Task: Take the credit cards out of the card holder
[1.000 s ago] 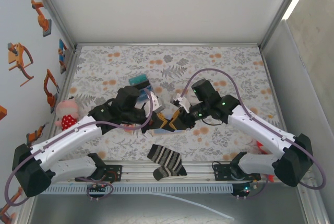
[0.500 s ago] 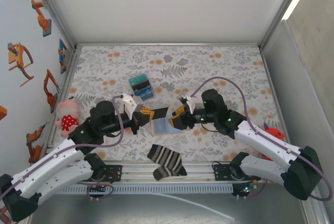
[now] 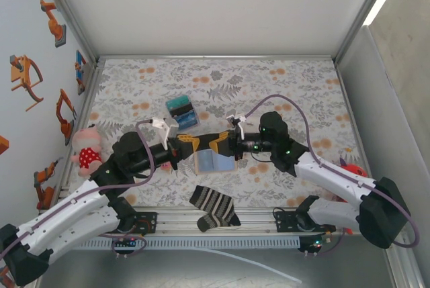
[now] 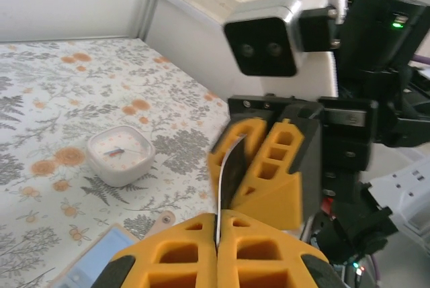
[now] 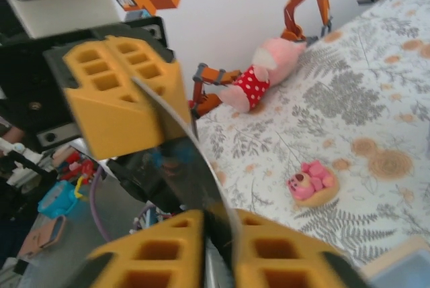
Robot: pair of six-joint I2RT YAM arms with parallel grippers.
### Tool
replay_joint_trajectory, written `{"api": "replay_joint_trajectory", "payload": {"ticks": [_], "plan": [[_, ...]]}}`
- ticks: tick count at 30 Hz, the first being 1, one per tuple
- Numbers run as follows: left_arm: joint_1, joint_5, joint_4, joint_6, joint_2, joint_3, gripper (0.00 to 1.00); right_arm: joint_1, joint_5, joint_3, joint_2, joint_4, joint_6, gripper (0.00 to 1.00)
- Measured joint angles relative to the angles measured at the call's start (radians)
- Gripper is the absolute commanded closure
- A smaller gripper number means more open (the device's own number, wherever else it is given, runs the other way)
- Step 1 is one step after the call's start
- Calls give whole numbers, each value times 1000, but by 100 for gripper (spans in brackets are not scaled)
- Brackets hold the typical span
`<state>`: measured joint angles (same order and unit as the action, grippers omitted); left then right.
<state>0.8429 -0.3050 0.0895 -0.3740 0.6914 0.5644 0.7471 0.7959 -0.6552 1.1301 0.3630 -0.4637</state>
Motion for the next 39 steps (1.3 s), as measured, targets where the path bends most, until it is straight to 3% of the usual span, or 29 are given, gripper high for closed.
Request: {"api": "replay_joint_trajectory", "payload": {"ticks": [4, 10, 16, 24, 31, 34, 37, 39], "plan": [[-3, 11, -51, 30, 4, 19, 64, 3, 16, -2, -23, -24, 11, 100], [-3, 8, -241, 168, 76, 184, 49, 3, 4, -40, -41, -159, 68, 100], [-3, -11, -381, 301, 176, 315, 47, 3, 7, -77, -41, -253, 106, 100], [-6, -60, -521, 418, 317, 423, 57, 13, 27, -113, -12, -316, 137, 100], [-27, -174, -584, 461, 373, 463, 99, 16, 17, -118, -11, -359, 156, 100], [-36, -207, -595, 467, 376, 466, 100, 16, 11, -119, -11, -368, 170, 100], [-47, -218, -594, 466, 380, 466, 100, 19, -12, -121, -12, -371, 178, 72], [-58, -208, -594, 467, 378, 465, 100, 19, -56, -121, -15, -379, 185, 61]]}}
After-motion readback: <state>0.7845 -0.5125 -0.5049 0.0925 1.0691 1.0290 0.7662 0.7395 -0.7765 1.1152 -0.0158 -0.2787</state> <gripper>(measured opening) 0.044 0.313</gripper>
